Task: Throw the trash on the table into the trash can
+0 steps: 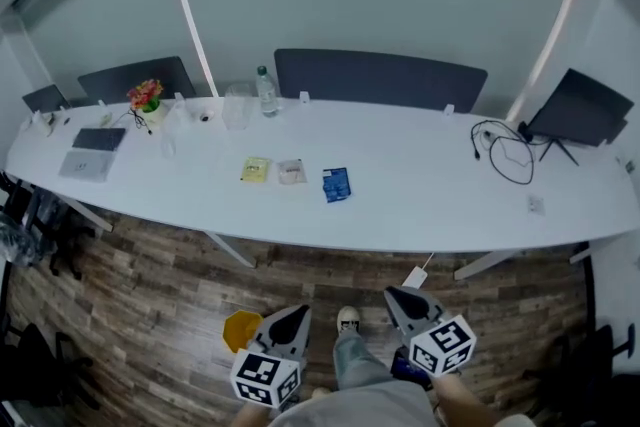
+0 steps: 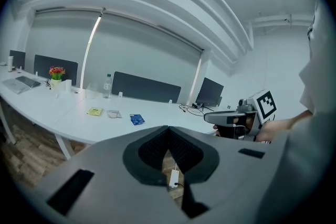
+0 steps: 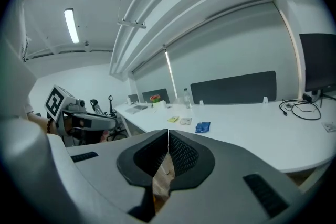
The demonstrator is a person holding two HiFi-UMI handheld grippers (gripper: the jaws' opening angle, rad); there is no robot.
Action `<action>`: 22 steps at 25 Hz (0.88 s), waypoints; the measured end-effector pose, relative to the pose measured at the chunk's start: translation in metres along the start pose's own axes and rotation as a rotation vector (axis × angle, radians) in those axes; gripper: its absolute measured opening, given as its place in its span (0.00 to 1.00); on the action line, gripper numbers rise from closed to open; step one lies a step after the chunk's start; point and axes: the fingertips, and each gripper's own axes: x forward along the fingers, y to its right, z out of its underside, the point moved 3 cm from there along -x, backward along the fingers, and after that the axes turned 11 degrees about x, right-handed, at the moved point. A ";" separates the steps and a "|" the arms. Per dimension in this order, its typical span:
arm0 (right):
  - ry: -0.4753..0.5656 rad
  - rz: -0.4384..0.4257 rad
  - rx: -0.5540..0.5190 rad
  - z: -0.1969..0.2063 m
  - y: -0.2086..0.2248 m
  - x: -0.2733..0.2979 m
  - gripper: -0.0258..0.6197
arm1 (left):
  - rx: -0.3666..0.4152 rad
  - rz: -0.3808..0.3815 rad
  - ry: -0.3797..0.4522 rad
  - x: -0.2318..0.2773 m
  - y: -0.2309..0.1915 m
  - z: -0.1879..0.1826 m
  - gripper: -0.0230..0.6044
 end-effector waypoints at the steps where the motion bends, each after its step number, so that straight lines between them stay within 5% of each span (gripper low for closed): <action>1: -0.004 -0.007 -0.002 -0.010 0.008 0.011 0.09 | -0.001 -0.006 0.004 0.012 -0.007 -0.008 0.04; 12: -0.054 -0.085 -0.022 -0.085 0.078 0.106 0.09 | -0.040 -0.069 0.029 0.114 -0.066 -0.070 0.04; 22: -0.080 -0.053 0.018 -0.094 0.092 0.152 0.09 | -0.069 -0.071 0.023 0.143 -0.110 -0.076 0.04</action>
